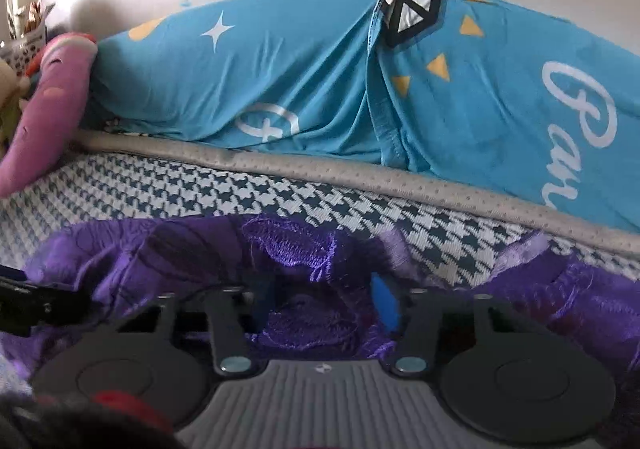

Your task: Fold clothes

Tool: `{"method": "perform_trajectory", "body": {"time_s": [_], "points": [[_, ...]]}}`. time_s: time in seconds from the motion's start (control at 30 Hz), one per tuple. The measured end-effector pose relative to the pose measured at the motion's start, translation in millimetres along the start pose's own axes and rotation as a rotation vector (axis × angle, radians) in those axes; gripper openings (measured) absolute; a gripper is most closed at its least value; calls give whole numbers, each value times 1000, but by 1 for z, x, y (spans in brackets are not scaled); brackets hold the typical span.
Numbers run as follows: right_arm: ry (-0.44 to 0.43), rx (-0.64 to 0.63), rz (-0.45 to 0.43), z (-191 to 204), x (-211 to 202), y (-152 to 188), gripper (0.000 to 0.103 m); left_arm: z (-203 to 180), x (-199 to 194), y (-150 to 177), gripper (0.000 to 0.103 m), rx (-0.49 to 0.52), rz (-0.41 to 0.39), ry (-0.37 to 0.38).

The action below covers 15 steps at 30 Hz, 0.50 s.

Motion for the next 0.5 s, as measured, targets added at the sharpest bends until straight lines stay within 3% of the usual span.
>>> {"method": "perform_trajectory", "body": {"time_s": [0.1,0.3,0.5], "points": [[-4,-10,-9,1,2,-1,15,-4,2,3,103,14,0,-3],[19,-17,-70,5,-4,-8,10,-13,0,4,101,26,-22,-19],[8,89,-328,2,-48,-51,6,-23,-17,-12,98,8,-166,-105]]}}
Point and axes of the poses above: each gripper's, at about its wrist camera, not at the fingertips, and x roughly the way its jaws point, z to its left, y to its underside, the point moved 3 cm from there along x, roughly the way its jaws point, and after that the axes turned 2 degrees about -y, right-handed, at the moved point
